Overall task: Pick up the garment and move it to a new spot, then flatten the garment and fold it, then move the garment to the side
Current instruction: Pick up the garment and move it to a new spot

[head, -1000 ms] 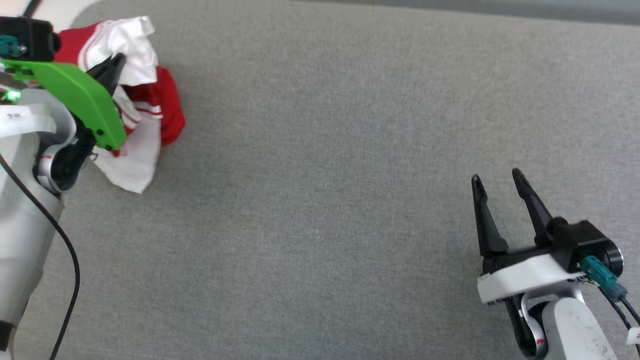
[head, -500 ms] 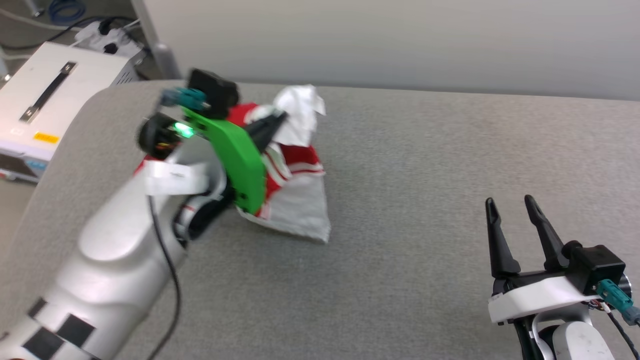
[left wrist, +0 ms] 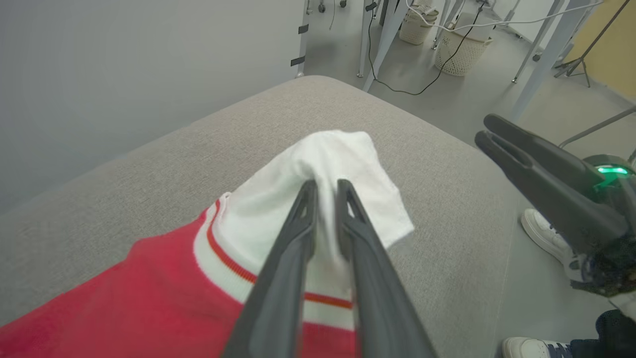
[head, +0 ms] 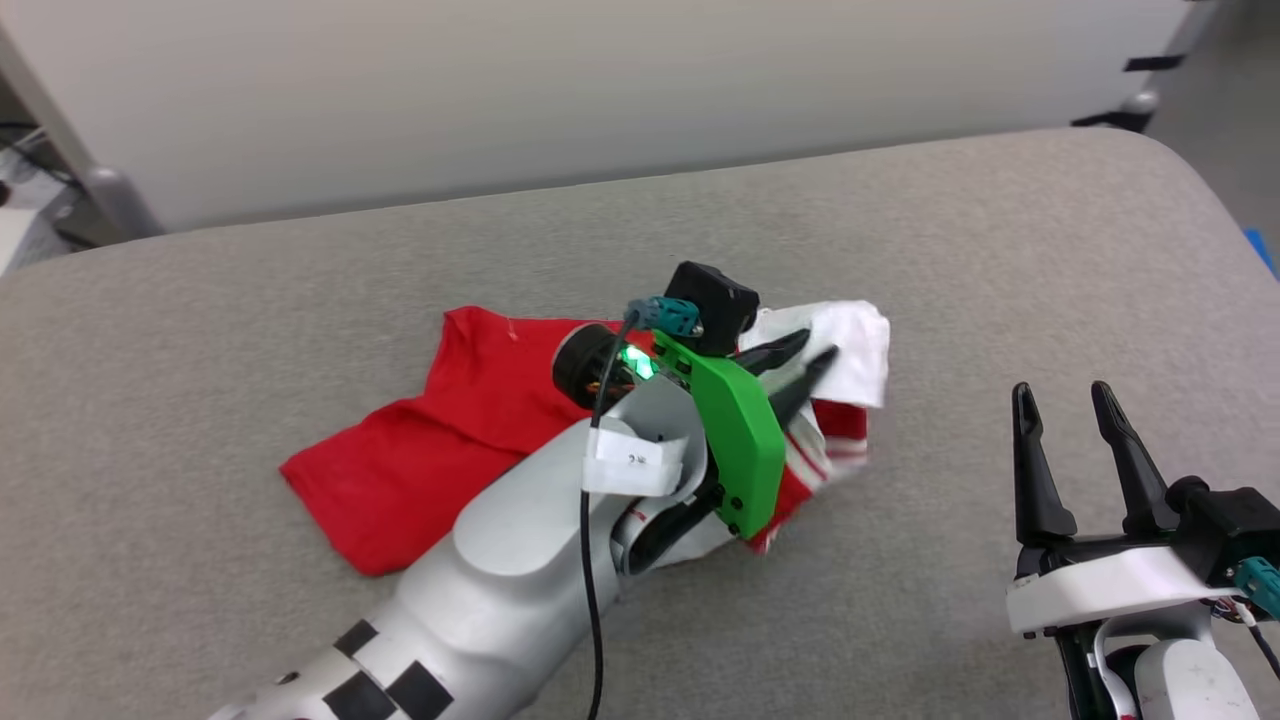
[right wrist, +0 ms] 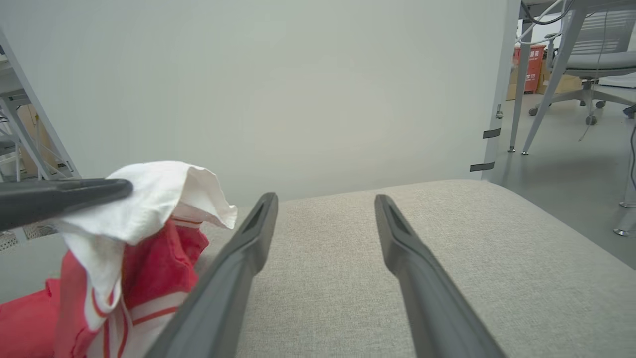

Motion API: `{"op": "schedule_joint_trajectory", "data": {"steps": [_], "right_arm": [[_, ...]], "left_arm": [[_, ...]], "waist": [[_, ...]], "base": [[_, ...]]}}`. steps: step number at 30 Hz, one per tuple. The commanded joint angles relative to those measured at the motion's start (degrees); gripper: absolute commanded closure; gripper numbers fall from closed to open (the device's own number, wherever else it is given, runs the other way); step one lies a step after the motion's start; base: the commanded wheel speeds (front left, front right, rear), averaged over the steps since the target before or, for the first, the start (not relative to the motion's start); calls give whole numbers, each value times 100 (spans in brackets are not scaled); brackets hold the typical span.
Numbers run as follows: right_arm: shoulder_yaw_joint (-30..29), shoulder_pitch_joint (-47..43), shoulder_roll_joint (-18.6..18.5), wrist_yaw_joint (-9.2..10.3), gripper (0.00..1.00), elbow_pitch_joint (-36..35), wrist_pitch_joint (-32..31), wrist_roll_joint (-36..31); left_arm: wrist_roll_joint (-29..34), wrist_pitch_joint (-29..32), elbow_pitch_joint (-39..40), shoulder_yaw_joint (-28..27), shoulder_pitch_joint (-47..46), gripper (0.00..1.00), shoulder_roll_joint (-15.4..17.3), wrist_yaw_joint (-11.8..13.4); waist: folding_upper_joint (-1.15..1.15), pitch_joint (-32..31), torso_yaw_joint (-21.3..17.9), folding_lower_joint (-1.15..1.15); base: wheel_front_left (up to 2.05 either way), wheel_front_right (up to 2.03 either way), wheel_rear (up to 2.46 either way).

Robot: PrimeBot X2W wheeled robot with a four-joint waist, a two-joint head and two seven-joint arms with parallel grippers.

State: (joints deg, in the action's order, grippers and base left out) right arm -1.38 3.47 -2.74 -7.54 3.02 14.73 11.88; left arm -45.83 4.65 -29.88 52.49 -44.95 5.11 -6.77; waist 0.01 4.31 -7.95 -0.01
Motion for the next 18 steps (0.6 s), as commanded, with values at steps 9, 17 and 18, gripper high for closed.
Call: {"op": "schedule_joint_trajectory", "data": {"steps": [9,17,18], "right_arm": [[-55,0,-14,5,0,-17,27,55],[-59,-130,-14,5,0,-42,27,-92],[-69,-150,-14,5,0,-43,27,-119]], "left_arm": [[-61,-985,-791,-8,-114,0,-183,-23],[-3,-1754,-1026,-348,-11,0,244,75],[-11,-1818,-979,-450,35,0,351,123]], "waist": [[-1,70,-63,1],[-1,-342,675,1],[-1,-393,767,1]], "base": [[0,0,0],[0,0,0],[0,0,0]]}}
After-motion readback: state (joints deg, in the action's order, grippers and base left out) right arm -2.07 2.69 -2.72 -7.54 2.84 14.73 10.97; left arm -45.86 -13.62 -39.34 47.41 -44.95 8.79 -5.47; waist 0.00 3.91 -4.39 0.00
